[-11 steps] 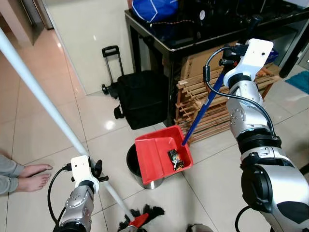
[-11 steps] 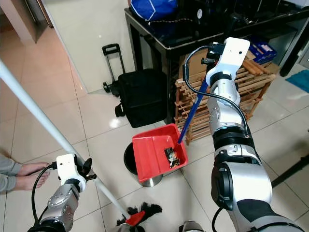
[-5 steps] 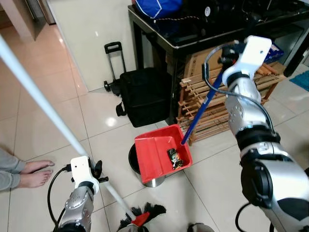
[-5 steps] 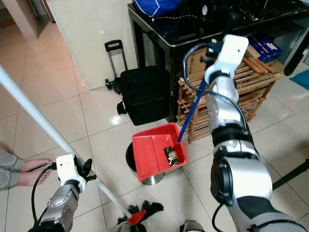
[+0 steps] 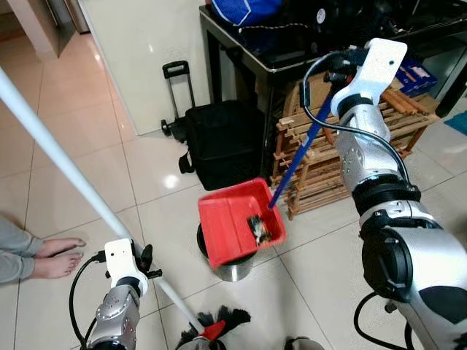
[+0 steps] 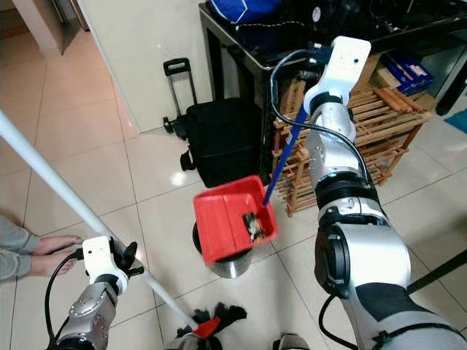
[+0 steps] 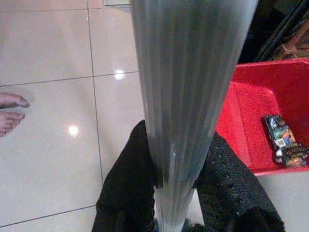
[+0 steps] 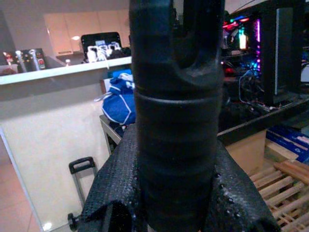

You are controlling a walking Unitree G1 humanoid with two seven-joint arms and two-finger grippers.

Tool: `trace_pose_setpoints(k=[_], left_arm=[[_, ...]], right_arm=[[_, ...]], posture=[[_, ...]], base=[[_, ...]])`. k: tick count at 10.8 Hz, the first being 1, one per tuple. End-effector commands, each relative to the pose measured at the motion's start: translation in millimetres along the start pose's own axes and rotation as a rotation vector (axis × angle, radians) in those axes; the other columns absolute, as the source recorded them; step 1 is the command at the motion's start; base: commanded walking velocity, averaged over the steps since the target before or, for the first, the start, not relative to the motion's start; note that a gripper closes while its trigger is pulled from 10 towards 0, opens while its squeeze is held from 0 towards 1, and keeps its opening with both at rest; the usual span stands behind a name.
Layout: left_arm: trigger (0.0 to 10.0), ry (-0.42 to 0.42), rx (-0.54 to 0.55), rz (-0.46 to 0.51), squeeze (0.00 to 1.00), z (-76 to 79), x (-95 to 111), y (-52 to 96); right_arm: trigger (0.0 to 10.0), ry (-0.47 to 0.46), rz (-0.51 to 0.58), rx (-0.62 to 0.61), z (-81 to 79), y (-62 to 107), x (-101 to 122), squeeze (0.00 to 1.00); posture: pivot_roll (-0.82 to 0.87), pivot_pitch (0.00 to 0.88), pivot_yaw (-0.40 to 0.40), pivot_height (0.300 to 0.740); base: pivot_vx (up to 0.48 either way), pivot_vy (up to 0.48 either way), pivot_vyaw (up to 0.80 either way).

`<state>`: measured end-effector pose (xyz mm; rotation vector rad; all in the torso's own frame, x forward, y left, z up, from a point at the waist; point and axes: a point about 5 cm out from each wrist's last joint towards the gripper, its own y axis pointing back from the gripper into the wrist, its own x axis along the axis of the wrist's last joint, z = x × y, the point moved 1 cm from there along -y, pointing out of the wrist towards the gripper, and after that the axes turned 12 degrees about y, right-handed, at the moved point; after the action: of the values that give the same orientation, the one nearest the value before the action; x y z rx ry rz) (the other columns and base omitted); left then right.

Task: Sweep floor

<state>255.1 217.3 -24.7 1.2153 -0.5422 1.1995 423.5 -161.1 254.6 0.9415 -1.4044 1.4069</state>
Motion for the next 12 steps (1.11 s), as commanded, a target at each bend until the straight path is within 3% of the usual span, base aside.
trace_pose_setpoints(k=[1, 6, 12], left_arm=[[10.0, -0.015, 0.024, -0.031, 0.00, -6.6, -7, 4.4], [10.0, -0.028, 0.032, -0.034, 0.00, -14.8, -11, 12.6], [10.0, -0.048, 0.031, -0.028, 0.00, -14.9, -8, 14.8]], right_arm=[[10.0, -0.015, 0.075, -0.017, 1.4, -7.2, 21, 0.00], [10.0, 0.051, 0.093, -0.122, 39.6, -10.2, 27, 0.00], [10.0, 0.321, 0.225, -0.163, 28.1, -7.6, 42, 0.00]], posture=[[-0.09, 0.093, 0.098, 0.740], [-0.06, 0.128, 0.110, 0.740], [-0.05, 0.125, 0.119, 0.740]], base=[[0.000, 0.000, 0.00], [0.000, 0.000, 0.00], [0.000, 0.000, 0.00]])
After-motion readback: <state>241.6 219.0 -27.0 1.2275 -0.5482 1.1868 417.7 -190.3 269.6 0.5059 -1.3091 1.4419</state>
